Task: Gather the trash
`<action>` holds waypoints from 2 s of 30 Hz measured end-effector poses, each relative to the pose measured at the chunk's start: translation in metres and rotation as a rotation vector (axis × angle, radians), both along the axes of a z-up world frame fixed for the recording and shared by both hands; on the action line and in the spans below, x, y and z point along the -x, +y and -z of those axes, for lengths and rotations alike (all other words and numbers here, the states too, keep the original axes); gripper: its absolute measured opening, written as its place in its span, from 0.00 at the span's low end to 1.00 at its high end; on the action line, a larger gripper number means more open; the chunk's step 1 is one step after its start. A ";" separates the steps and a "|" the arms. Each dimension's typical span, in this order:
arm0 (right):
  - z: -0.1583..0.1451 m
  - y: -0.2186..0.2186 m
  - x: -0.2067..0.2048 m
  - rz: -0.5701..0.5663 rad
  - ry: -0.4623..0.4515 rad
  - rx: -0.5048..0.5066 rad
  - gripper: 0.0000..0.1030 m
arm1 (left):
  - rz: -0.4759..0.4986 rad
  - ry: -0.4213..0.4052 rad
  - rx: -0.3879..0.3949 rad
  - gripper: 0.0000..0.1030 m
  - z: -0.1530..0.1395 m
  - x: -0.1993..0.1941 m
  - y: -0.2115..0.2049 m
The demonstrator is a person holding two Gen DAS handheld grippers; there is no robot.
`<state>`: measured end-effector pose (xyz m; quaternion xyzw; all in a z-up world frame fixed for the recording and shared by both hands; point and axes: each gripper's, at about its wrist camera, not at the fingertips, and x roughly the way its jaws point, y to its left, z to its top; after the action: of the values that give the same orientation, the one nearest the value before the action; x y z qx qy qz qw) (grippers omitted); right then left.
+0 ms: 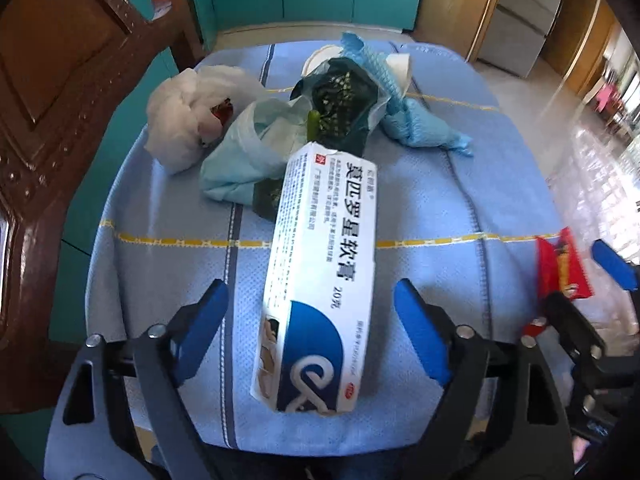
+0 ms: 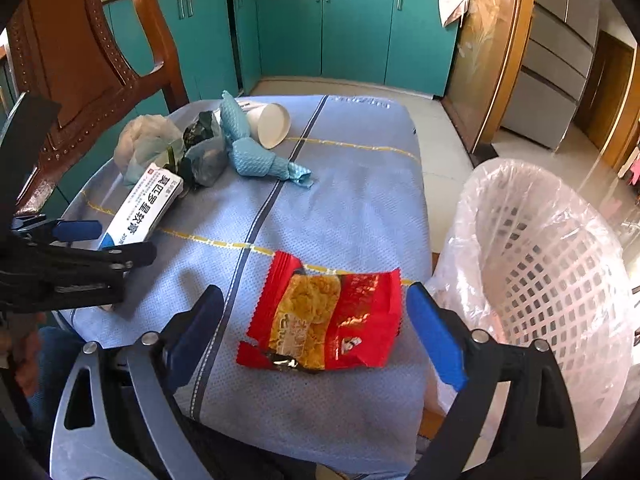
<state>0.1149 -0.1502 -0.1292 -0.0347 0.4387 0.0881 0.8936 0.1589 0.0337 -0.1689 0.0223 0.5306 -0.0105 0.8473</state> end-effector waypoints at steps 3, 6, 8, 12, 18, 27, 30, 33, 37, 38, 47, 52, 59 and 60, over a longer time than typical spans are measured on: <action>0.009 0.003 -0.002 0.001 0.012 0.026 0.88 | 0.001 0.024 0.022 0.52 0.008 0.000 -0.001; 0.020 0.007 -0.006 -0.006 0.028 0.037 0.88 | 0.009 0.005 0.023 0.47 0.006 0.003 0.001; 0.023 0.013 -0.007 -0.019 0.018 0.075 0.85 | 0.013 -0.014 0.049 0.46 0.000 0.006 0.004; 0.026 0.022 -0.010 -0.045 0.035 0.063 0.40 | 0.008 -0.073 0.050 0.45 -0.017 0.015 0.008; 0.020 0.031 -0.007 -0.087 0.022 0.049 0.51 | -0.001 -0.109 0.051 0.46 -0.034 0.026 0.012; 0.009 0.003 0.004 -0.063 0.050 -0.146 0.80 | 0.001 -0.095 0.044 0.48 -0.029 0.027 0.012; 0.018 0.001 0.005 -0.040 0.069 -0.121 0.81 | 0.006 -0.077 0.048 0.48 -0.021 0.024 0.013; 0.026 0.002 0.007 -0.037 0.086 -0.121 0.81 | 0.009 -0.064 0.054 0.48 -0.015 0.022 0.012; 0.026 0.009 0.008 -0.050 0.060 -0.073 0.78 | 0.011 -0.061 0.052 0.48 -0.013 0.022 0.012; 0.026 0.010 0.008 -0.053 0.056 -0.065 0.74 | 0.011 -0.058 0.051 0.49 -0.013 0.022 0.012; 0.021 0.007 0.004 -0.057 0.044 -0.054 0.33 | 0.004 -0.038 0.018 0.81 -0.008 0.021 0.010; -0.005 0.015 -0.006 -0.069 -0.045 0.018 0.30 | 0.006 -0.035 0.013 0.81 -0.006 0.020 0.006; -0.035 0.014 0.001 -0.129 -0.053 -0.086 0.65 | -0.010 -0.048 0.026 0.81 -0.014 0.022 0.018; -0.037 0.010 0.007 -0.118 -0.055 -0.100 0.67 | -0.014 -0.047 0.033 0.81 -0.015 0.022 0.020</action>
<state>0.1082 -0.1401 -0.0925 -0.0183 0.4061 0.1613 0.8993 0.1368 0.0533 -0.1542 0.0047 0.5102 -0.0129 0.8600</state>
